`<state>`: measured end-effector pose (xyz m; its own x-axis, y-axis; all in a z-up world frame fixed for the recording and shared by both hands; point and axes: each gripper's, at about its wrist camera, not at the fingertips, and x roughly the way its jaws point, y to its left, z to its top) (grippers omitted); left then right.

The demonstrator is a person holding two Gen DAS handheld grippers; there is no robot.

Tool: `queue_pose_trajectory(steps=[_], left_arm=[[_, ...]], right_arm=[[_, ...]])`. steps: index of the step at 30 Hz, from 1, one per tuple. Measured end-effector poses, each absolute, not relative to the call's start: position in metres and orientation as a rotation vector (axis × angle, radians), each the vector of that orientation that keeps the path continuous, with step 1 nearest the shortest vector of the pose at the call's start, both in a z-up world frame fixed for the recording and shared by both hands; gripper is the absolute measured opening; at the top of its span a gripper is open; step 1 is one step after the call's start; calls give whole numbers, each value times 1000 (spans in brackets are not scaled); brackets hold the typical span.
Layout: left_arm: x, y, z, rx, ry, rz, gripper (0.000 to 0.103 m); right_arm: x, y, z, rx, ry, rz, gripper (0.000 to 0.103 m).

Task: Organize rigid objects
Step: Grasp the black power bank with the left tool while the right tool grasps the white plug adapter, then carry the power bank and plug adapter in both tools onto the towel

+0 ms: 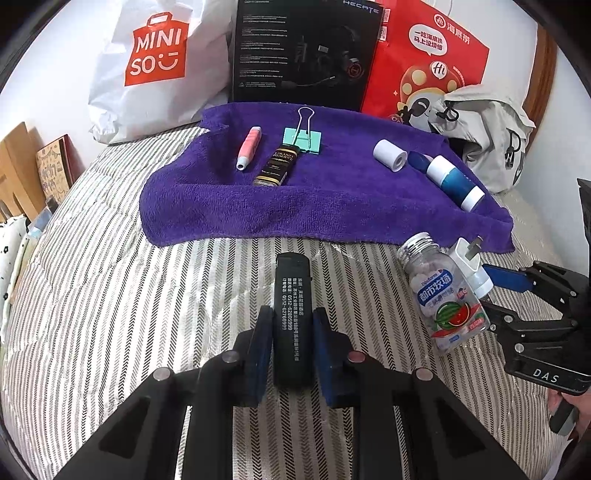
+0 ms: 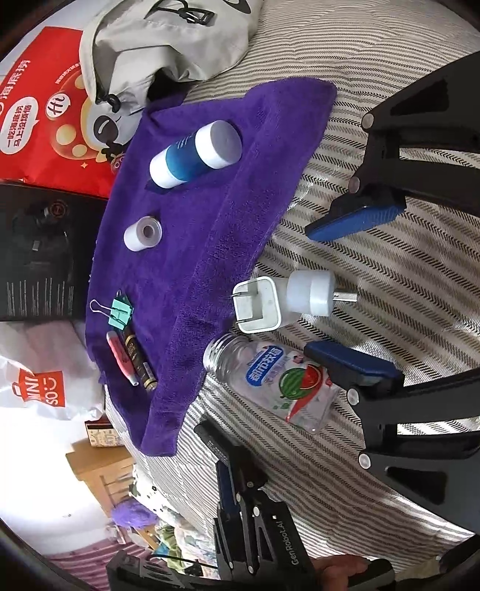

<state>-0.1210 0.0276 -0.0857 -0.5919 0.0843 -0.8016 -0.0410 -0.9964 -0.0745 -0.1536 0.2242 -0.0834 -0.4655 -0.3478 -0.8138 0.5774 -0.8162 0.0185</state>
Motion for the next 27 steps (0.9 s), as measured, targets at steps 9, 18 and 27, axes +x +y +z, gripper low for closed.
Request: queue_pose_trajectory(steps=[9, 18, 27], left_arm=[[-116, 24, -87, -1339, -124, 2758, 21], [-115, 14, -87, -1365, -187, 2748, 21], [-113, -8, -66, -1341, -227, 2783, 21]], right_arm=[[-155, 224, -82, 1198, 340, -2293, 23], [-155, 237, -74, 1231, 252, -2304, 23], [-155, 252, -55, 1228, 157, -2307, 23]])
